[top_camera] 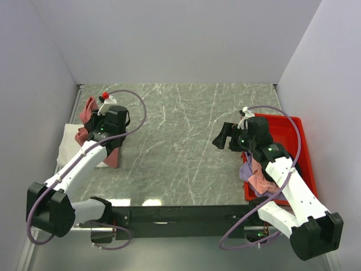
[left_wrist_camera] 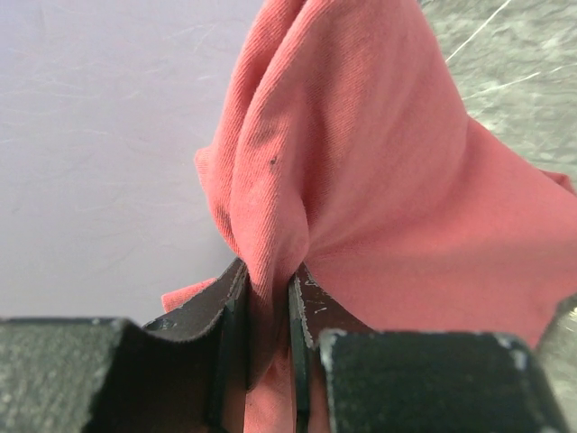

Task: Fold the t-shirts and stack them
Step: Neatly place the folded tshirt to the corner

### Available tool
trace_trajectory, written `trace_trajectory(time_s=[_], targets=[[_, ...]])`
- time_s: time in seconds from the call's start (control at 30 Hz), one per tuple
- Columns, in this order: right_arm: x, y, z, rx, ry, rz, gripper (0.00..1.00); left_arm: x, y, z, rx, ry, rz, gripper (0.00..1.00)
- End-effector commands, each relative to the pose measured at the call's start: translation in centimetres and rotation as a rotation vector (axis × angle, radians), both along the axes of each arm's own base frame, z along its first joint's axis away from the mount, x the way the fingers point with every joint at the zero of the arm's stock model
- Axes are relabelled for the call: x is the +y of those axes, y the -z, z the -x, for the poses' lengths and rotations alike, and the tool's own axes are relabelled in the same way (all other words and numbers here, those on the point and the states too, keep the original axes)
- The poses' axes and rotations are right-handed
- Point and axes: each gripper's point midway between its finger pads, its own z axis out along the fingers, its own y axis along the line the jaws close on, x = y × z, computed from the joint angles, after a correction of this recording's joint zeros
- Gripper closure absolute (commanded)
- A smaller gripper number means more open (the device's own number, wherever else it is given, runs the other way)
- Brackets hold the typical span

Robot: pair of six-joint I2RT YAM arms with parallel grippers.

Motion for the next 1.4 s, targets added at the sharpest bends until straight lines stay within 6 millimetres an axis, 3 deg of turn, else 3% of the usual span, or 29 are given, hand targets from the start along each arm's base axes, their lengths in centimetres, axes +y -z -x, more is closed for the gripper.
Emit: trace_trajectory(time_s=[0.0, 0.1, 0.4, 0.73, 0.93, 1.03, 1.07, 1.1, 1.13, 1.17, 1.37], targets=[[-0.2, -0.4, -0.5, -0.031, 0.013, -0.007, 0.05, 1.3, -0.1, -1.2, -0.042, -0.005, 0.011, 0.99], [-0.1, -0.3, -0.5, -0.026, 0.011, -0.01, 0.05, 3.4, 1.2, -1.5, -0.034, -0.063, -0.001, 0.99], [-0.2, -0.1, -0.4, -0.024, 0.013, -0.008, 0.05, 8.4, 0.9, -2.4, -0.123, -0.174, 0.019, 0.99], [-0.3, -0.2, -0.5, -0.031, 0.021, -0.003, 0.05, 10.2, 5.6, -3.0, -0.058, -0.226, 0.091, 0.99], [-0.4, -0.1, -0.5, -0.03, 0.023, 0.0, 0.05, 11.9, 6.2, -3.3, -0.026, -0.314, 0.07, 0.99], [-0.3, 0.0, -0.5, -0.024, 0.018, -0.001, 0.05, 12.4, 7.6, -3.1, -0.018, -0.367, 0.096, 0.97], [-0.2, 0.0, -0.5, -0.024, 0.016, -0.002, 0.05, 12.6, 8.1, -3.0, -0.008, -0.382, 0.095, 0.9], [-0.2, 0.1, -0.5, -0.019, 0.015, -0.002, 0.05, 12.9, 8.2, -2.8, -0.008, -0.4, 0.093, 0.61], [-0.2, 0.1, -0.5, -0.021, 0.012, -0.003, 0.05, 13.0, 8.2, -2.8, -0.017, -0.411, 0.096, 0.4], [-0.2, 0.2, -0.5, -0.018, 0.012, -0.002, 0.05, 13.3, 8.3, -2.7, -0.018, -0.425, 0.095, 0.01], [-0.2, 0.1, -0.5, -0.022, 0.015, 0.0, 0.05, 13.6, 7.4, -3.1, -0.035, -0.468, 0.114, 0.0]])
